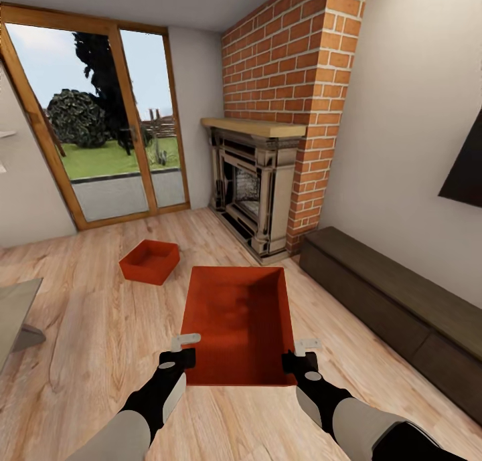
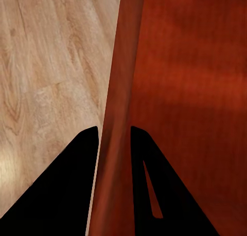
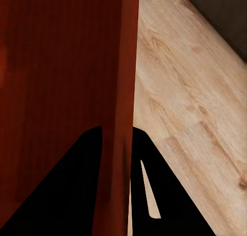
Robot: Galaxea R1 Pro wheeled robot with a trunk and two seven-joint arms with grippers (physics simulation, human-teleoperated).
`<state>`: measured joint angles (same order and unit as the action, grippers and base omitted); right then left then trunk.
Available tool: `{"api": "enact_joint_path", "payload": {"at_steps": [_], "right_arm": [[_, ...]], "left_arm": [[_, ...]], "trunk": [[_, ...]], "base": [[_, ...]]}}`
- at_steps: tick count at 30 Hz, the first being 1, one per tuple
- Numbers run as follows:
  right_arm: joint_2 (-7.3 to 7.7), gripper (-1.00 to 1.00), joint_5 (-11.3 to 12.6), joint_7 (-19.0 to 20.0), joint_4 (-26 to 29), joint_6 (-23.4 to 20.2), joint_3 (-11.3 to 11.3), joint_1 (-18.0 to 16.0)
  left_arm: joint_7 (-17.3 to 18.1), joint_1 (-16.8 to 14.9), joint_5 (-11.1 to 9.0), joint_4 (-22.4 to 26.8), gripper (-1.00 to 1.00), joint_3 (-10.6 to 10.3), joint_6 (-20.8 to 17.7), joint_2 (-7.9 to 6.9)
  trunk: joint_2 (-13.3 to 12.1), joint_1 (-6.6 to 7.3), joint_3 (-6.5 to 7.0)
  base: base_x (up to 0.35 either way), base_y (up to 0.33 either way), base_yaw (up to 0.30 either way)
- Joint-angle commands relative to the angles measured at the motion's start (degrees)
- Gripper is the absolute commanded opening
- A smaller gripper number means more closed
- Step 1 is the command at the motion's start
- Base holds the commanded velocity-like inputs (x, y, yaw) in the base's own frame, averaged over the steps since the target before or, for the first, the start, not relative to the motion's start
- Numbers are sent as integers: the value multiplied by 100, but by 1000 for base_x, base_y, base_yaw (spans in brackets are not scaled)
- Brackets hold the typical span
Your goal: Move the two storage containers from the living room to the garage. In the garage, place one container on the floor and stack the other container on top of it (either order is fine).
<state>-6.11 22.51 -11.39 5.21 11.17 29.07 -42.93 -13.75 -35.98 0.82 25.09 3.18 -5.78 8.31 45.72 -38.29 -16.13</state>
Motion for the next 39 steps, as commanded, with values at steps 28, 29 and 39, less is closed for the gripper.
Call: {"api": "enact_joint_path", "payload": {"at_steps": [28, 29, 39], "right_arm": [[13, -100, 96, -39, -105, 43, -165, -5], [13, -100, 96, -39, -106, 43, -165, -5], [13, -100, 96, -39, -108, 44, -165, -5]], "left_arm": [[-146, -5, 129, 31, -100, 103, -46, 4], [-146, -5, 129, 31, -100, 103, -46, 4], [-146, -5, 129, 31, -100, 103, -46, 4]], "trunk": [[6, -1, 248], [6, -1, 258], [6, -1, 349]], "base": [[0, 0, 0], [0, 0, 0], [0, 0, 0]]}}
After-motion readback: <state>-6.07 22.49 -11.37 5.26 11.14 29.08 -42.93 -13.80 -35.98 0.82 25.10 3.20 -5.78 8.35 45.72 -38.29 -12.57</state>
